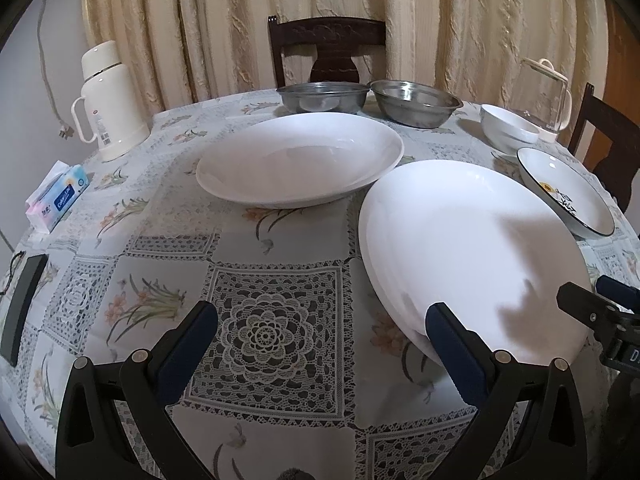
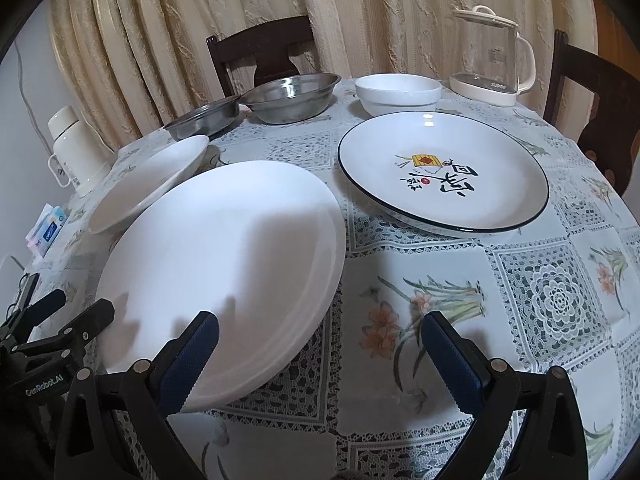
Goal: Organize plates and bowls
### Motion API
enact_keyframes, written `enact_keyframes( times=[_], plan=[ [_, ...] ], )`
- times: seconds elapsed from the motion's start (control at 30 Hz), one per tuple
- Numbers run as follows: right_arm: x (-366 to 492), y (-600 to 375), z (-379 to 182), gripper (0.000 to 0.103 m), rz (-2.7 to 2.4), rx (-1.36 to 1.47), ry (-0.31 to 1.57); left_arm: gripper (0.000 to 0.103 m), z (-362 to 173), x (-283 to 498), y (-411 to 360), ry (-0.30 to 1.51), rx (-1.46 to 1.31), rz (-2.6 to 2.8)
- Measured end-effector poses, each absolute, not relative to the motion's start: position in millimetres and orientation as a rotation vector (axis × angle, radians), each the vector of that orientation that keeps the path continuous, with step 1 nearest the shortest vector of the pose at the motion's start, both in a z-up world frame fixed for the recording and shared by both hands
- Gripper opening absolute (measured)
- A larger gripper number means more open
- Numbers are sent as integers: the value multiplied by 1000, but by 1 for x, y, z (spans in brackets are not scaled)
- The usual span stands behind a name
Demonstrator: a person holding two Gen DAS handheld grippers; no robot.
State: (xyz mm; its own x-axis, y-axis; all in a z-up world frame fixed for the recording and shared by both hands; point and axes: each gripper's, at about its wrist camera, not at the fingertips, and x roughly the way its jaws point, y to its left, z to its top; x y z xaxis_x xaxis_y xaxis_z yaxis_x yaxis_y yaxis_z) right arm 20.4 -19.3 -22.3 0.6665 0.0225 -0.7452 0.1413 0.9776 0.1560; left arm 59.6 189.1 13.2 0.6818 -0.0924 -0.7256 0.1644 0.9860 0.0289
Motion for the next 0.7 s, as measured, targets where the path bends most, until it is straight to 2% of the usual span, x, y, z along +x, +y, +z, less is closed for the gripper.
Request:
enact_keyframes(
  times=[0.7],
  plan=[
    [48,-17,-27,103,-84,172,917,103,3,82,187,946,23,-203]
  ],
)
